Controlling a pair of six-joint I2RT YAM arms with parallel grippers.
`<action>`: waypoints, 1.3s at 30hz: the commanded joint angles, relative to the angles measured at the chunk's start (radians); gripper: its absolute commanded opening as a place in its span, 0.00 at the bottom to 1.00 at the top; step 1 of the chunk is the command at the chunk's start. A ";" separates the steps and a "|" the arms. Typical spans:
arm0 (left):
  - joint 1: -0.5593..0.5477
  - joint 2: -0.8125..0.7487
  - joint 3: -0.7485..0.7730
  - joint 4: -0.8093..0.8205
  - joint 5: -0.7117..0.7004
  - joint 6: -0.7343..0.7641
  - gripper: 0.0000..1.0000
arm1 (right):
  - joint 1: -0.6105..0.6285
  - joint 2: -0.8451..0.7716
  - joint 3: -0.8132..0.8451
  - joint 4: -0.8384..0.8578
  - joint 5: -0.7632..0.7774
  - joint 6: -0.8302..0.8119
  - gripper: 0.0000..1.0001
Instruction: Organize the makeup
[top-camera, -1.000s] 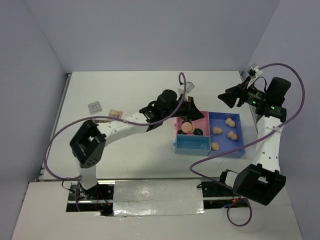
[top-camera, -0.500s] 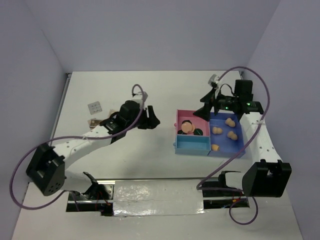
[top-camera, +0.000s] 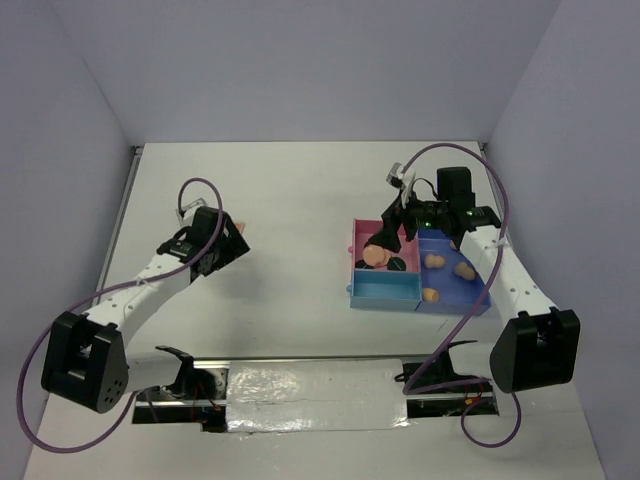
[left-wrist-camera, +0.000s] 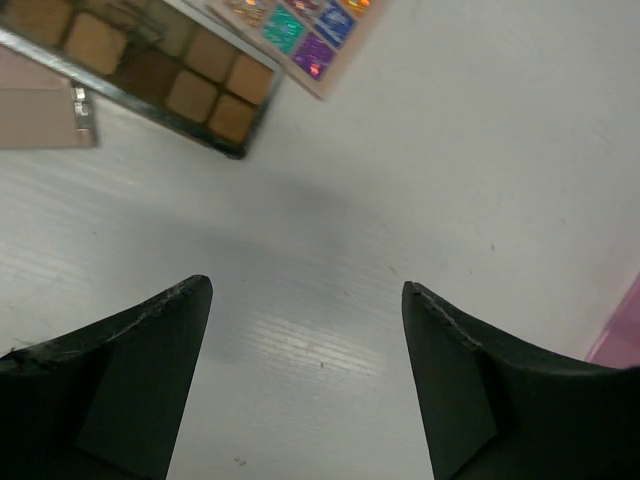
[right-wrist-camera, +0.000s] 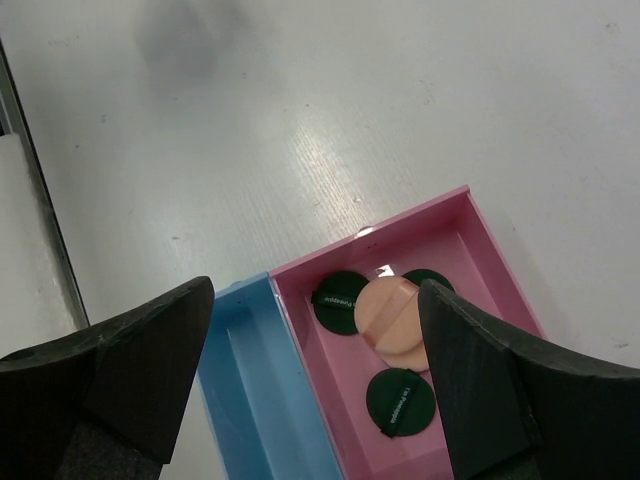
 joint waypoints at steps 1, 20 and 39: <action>0.047 0.055 0.070 -0.097 -0.082 -0.187 0.90 | 0.014 0.005 -0.005 0.053 0.016 0.027 0.90; 0.125 0.632 0.643 -0.218 0.042 0.543 0.96 | 0.016 -0.006 -0.048 0.076 0.022 0.033 0.92; 0.185 0.825 0.731 -0.208 0.068 0.767 0.99 | 0.016 0.014 -0.027 0.060 0.042 0.024 0.93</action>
